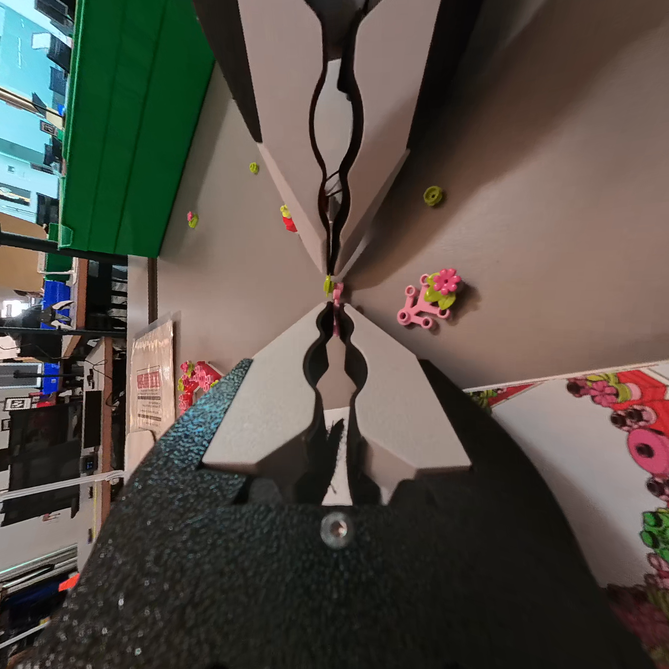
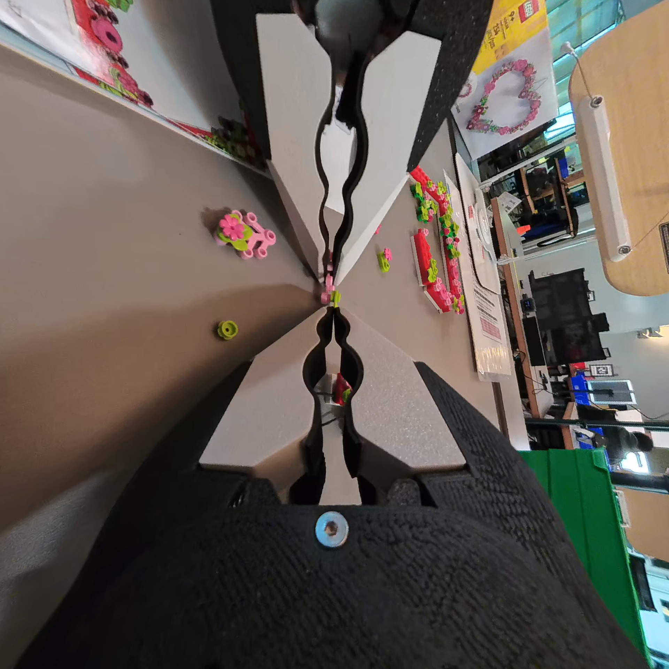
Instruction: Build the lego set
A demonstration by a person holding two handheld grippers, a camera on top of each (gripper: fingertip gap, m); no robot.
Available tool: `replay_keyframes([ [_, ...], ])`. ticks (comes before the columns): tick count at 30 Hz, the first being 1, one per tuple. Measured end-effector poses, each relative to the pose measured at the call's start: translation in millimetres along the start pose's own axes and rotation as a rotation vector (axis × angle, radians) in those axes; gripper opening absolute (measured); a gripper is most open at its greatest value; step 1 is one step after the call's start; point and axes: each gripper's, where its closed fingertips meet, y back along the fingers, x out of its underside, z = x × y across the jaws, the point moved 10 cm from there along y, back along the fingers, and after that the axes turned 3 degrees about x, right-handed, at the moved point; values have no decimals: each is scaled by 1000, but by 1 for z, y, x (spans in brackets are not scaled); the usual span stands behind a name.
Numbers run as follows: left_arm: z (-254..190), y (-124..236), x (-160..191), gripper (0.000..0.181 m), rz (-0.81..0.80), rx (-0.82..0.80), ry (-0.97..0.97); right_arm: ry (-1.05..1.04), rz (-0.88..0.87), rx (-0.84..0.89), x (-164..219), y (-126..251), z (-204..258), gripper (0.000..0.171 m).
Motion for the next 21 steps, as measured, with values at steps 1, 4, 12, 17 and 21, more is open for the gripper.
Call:
replay_keyframes([
  [1,-1,0,0,1,-1,-9,-5,-5,1,-3,0,0,0,0],
  [4,-3,-1,1,1,-17,-40,-20,-8,14,-4,0,-1,0,0],
  [12,-7,3,2,1,-68,-140,-62,-2,-3,23,0,2,-2,0],
  [17,-6,2,3,1,-64,-146,-54,30,-16,36,-1,4,-1,0],
  [21,-6,3,3,1,-77,-157,-53,25,-16,34,-1,4,-1,0],
])
